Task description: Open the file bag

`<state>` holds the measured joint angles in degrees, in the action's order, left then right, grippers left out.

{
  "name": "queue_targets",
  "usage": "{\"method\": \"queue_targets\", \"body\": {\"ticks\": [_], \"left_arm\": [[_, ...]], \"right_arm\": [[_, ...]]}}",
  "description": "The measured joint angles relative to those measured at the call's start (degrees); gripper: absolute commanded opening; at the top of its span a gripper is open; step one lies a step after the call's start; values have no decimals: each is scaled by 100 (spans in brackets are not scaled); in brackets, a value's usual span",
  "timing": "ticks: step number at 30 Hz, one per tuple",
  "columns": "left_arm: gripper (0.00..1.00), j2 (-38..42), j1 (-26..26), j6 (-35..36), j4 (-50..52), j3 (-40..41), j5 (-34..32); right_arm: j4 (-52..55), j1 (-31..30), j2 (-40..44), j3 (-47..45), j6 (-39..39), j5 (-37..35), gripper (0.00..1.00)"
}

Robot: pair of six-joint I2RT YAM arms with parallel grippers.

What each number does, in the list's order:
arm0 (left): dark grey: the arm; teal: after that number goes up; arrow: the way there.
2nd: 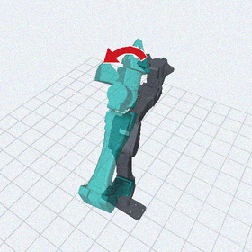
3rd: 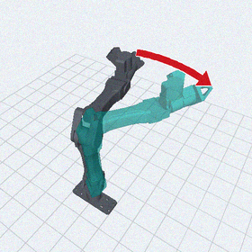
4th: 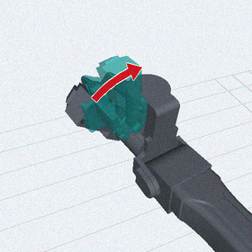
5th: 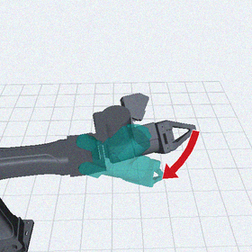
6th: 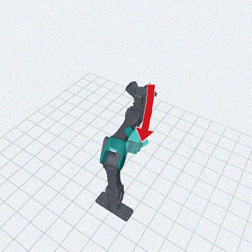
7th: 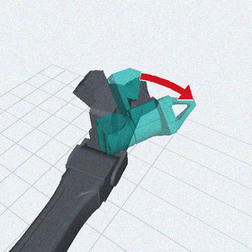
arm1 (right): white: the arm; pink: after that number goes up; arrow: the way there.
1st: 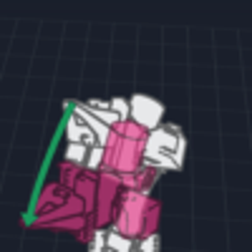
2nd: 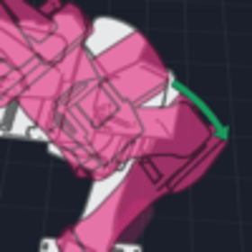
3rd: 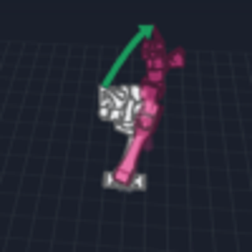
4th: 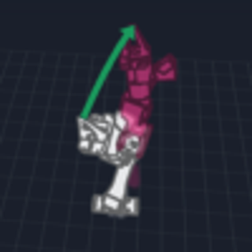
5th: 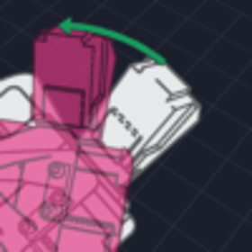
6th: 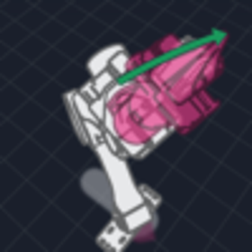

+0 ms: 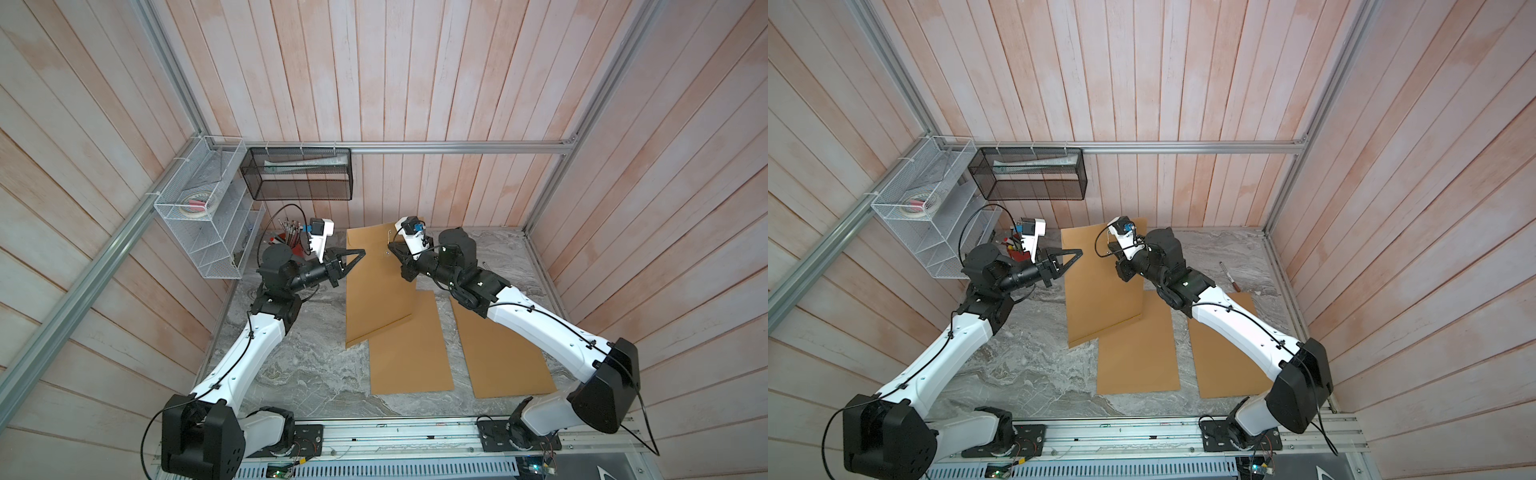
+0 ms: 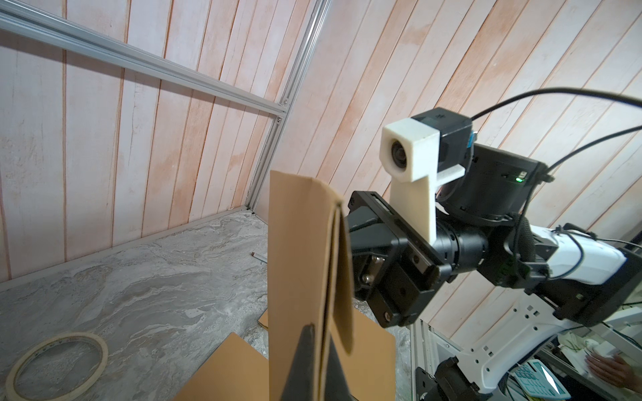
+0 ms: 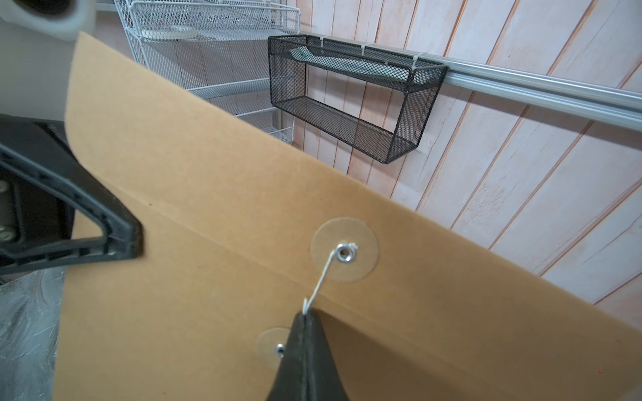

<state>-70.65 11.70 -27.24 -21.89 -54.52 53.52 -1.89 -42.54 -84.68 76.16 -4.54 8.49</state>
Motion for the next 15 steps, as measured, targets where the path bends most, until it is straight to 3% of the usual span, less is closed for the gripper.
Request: {"method": "queue_targets", "body": {"ticks": [15], "left_arm": [[0,0,0,-4,-26,26,-4]], "right_arm": [[0,11,2,9,46,103,0]]}}
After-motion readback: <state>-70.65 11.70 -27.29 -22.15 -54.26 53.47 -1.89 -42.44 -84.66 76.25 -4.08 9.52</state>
